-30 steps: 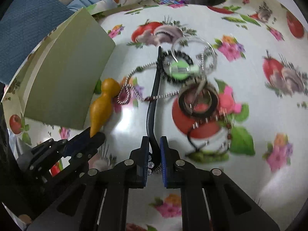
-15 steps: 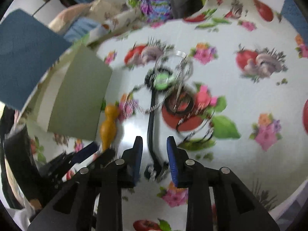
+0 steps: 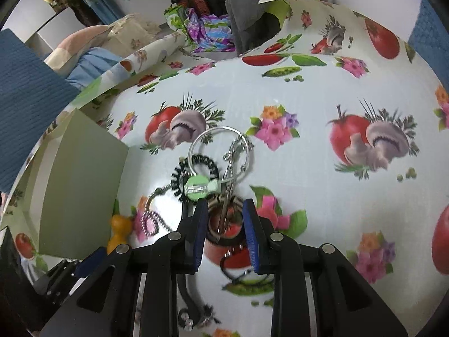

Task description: Organize jewelry

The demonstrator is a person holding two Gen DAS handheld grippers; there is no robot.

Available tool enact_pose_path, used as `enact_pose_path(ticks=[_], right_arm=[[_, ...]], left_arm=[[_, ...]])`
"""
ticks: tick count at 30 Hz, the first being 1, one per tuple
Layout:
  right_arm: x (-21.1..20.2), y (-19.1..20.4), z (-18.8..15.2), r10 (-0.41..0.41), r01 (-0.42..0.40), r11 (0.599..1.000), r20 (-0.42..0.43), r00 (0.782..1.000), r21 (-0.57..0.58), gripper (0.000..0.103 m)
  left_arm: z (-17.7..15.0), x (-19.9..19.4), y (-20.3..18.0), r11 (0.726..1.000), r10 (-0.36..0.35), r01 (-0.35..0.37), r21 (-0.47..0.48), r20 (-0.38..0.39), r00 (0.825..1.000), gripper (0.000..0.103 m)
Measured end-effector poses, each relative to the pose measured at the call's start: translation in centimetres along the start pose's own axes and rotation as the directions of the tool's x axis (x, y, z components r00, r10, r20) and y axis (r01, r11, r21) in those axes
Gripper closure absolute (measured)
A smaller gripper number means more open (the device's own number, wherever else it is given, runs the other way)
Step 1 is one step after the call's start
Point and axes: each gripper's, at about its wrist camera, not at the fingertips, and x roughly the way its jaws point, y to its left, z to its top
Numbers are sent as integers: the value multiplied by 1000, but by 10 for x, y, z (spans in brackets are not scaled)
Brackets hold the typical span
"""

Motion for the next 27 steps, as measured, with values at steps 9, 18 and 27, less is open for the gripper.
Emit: enact_pose_path(ticks=[9,18,27], right_arm=[[12,6,5,-20,22,999,39,999,-40,98],[-21,18,3,-20,26,997,74,997,-77,100],[-58,23,-15,-28,32,998,92,995,-50,100]], left_arm=[[1,1,2,1000,-6,6,-2,-2,1000,73],[5,-15,-4,1000,-30,30,1,27,999,73],[15,-47,-5,996,-87,87,6,68,994,73]])
